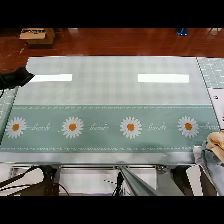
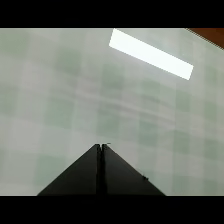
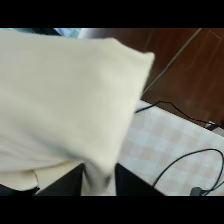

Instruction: Fold the shirts.

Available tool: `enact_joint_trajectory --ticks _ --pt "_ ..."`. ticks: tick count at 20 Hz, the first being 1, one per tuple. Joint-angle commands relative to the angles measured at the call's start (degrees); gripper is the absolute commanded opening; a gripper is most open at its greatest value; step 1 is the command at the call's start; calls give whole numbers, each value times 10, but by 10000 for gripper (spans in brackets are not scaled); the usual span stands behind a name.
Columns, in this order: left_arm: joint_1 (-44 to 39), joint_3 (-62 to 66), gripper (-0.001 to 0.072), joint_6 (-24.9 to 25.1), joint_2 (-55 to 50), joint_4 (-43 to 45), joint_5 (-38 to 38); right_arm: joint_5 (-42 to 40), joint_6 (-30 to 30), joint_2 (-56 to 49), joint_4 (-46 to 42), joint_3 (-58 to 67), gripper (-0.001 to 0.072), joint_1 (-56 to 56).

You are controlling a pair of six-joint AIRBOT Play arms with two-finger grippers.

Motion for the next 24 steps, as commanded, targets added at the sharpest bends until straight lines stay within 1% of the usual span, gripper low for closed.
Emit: enact_joint_trajectory --ticks 1,2,3,4,6,7,8,9,10,11,12,13,14,15,16,17,18,19,20,22,23,24 --pt "9 5 24 11 1 0 -4 -34 -31 0 -34 -12 356 -53" --pt "14 6 24 11 1 0 -4 -47 -52 0 -33 -12 356 -66" --pt "19 9 24 11 1 0 -5 -57 -62 0 -33 -12 374 -76" --pt "20 12 24 11 1 0 -5 -74 -63 0 -31 -12 427 -85" --pt "22 18 24 11 1 0 -9 -119 -63 0 -10 -12 435 -87" --pt "22 22 24 11 1 0 -14 -153 -60 0 41 -11 435 -87" --pt "21 28 24 12 1 0 -24 -192 -64 0 123 -11 435 -87" --pt "20 35 25 26 1 -1 -39 -233 -73 0 223 -10 434 -87" --pt "17 43 27 52 1 -13 -56 -273 -90 0 349 -9 434 -87" --pt "13 50 99 74 1 -43 -71 -299 -115 -2 475 -9 434 -82" --pt "6 56 253 84 1 -82 -76 -316 -144 -8 592 -9 434 -63" --pt "-4 60 409 89 1 -130 -76 -317 -158 -17 673 -9 434 -33" --pt "-19 63 453 89 1 -167 -78 -314 -158 -28 717 -9 434 14" --pt "-41 70 453 114 1 -181 -93 -308 -158 -39 717 -9 434 75" --pt "-73 81 453 130 1 -169 -112 -304 -157 -49 691 -9 435 140" --pt "-107 91 453 127 1 -145 -128 -303 -154 -60 648 -9 435 214" --pt "-148 101 453 100 1 -103 -133 -303 -145 -71 602 -9 434 283" --pt "-187 111 453 50 1 -45 -133 -304 -125 -85 551 -9 434 354" --pt "-230 120 453 -9 1 35 -133 -304 -90 -100 502 -9 435 415" --pt "-310 134 456 -120 1 222 -151 -304 -21 -134 428 -9 444 519" --pt "-345 137 518 -169 1 307 -166 -303 -1 -152 412 -9 517 557" --pt "-377 138 681 -225 1 375 -177 -303 16 -170 410 -9 610 591"
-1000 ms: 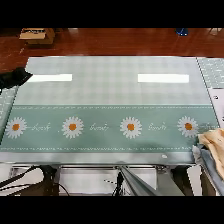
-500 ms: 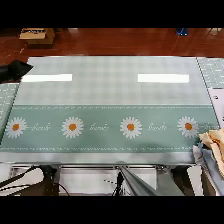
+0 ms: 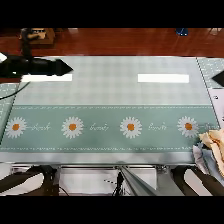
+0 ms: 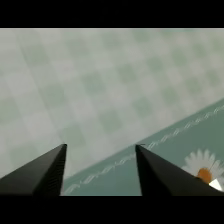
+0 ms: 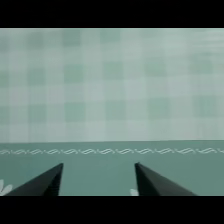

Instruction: Fold the shirts.

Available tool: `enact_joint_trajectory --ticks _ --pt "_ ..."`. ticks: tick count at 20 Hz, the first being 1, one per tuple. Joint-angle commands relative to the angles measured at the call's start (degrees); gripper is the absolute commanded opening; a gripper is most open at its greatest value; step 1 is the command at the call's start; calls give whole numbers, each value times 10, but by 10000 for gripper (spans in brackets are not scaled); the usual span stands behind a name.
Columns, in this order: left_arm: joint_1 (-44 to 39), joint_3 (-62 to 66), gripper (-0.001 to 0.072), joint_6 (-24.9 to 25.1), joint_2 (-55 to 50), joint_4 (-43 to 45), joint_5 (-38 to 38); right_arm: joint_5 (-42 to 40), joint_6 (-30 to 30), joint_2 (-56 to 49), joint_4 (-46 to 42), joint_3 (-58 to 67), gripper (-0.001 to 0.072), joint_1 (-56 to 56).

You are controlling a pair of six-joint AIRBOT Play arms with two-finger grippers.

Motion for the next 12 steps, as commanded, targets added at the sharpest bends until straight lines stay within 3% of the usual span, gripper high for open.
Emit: enact_joint_trajectory --ticks 1,2,12 --pt "-120 14 717 -208 0 282 -35 -2 79 -61 -65 1 609 153" --pt "-135 14 716 -229 0 298 -37 -2 82 -74 -64 1 609 175" --pt "-150 14 714 -228 -1 297 -37 -3 81 -100 -61 1 600 227"
